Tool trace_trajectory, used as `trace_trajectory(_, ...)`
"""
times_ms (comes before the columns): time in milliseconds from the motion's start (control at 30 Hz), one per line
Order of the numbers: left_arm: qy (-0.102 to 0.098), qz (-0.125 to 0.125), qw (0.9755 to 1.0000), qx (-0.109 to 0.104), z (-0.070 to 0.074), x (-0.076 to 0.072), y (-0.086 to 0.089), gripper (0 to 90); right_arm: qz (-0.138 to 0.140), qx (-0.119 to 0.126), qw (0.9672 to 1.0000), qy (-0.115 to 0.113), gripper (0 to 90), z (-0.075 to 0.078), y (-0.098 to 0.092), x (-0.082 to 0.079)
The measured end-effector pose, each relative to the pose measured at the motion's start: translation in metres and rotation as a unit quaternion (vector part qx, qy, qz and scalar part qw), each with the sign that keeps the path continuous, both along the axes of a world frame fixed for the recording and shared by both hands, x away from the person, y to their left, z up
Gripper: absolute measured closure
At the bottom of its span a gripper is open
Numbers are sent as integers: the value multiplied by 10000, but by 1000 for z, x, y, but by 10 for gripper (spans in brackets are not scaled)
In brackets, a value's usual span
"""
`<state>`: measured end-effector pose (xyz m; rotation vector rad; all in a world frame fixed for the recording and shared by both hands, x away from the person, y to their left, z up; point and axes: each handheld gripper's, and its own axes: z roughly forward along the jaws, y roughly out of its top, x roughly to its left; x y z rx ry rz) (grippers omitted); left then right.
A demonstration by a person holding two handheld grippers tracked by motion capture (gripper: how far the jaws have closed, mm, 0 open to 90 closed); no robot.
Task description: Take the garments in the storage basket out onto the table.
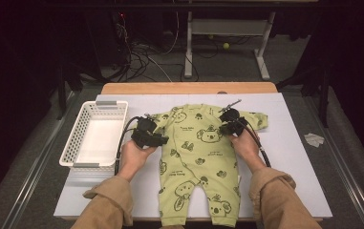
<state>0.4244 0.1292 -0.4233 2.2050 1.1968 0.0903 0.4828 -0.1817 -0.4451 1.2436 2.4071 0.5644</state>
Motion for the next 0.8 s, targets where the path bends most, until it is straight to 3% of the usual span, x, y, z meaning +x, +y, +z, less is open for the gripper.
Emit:
trace_trajectory(133, -49, 73, 9999, 128, 1, 9, 2, 591, 138, -219, 9996, -128, 900, 0, 2, -3)
trace_trajectory(200, -65, 135, 9999, 55, 5, 12, 4, 591, 101, -300, 9994, -162, 900, 0, 1, -3)
trace_trajectory(467, -105, 322, 9994, 113, 17, 25, 10, 591, -57, -246, 9995, -187, 900, 4, -16, -2)
trace_trajectory(800, 160, 573, 9976, 364, 1, 49, 8, 591, -319, -198, 9991, -197, 900, 3, -30, 5)
